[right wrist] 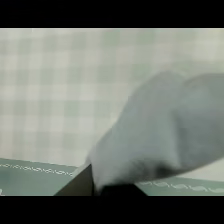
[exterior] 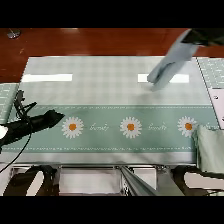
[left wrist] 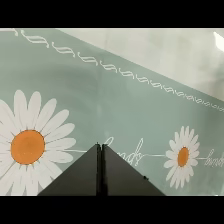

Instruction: Fold the shirts.

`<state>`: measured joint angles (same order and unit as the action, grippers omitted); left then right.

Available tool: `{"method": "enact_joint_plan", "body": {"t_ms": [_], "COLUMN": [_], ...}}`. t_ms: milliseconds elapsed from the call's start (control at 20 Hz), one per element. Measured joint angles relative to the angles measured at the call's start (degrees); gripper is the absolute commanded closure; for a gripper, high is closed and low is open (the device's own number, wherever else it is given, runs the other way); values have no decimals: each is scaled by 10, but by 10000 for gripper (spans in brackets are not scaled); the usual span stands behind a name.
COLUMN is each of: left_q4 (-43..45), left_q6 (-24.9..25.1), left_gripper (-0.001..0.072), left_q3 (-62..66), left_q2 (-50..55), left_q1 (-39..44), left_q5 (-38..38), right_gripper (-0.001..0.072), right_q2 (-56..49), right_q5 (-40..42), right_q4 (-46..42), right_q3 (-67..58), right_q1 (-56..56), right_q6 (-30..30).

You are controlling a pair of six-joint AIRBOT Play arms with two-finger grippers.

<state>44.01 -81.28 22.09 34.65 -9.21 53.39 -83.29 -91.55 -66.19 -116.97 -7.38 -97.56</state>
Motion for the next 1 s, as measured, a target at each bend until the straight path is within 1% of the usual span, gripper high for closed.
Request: {"method": "enact_joint_plan", "body": {"t_ms": [100, 200, 400, 650, 850, 900, 950, 1000], "left_q4": [-3, -5, -17, -44, -52, -53, -54, -54], "left_q6": [-4, -6, -9, 10, 21, 22, 23, 24], "left_gripper": [683, 684, 684, 683, 684, 684, 684, 684], "left_q3": [0, 0, 0, 0, 0, 0, 0, 0], "left_q2": [0, 0, 0, 0, 0, 0, 0, 0], "left_q1": [0, 0, 0, 0, 0, 0, 0, 0], "left_q5": [0, -1, 0, -10, -24, -28, -32, -35], "right_gripper": [690, 689, 690, 689, 689, 667, 409, 71], "right_q2": [24, 53, 135, 282, 376, 395, 412, 426], "right_q5": [-35, -74, -123, -142, -144, -145, -145, -145], "right_q4": [-5, -30, -104, -182, -229, -249, -267, -282], "right_q3": [-1, 14, 101, 264, 348, 364, 381, 400], "right_q1": [-53, -102, -187, -316, -431, -454, -470, -482], "right_q6": [-14, -24, -14, 5, 15, 13, 9, 4]}}
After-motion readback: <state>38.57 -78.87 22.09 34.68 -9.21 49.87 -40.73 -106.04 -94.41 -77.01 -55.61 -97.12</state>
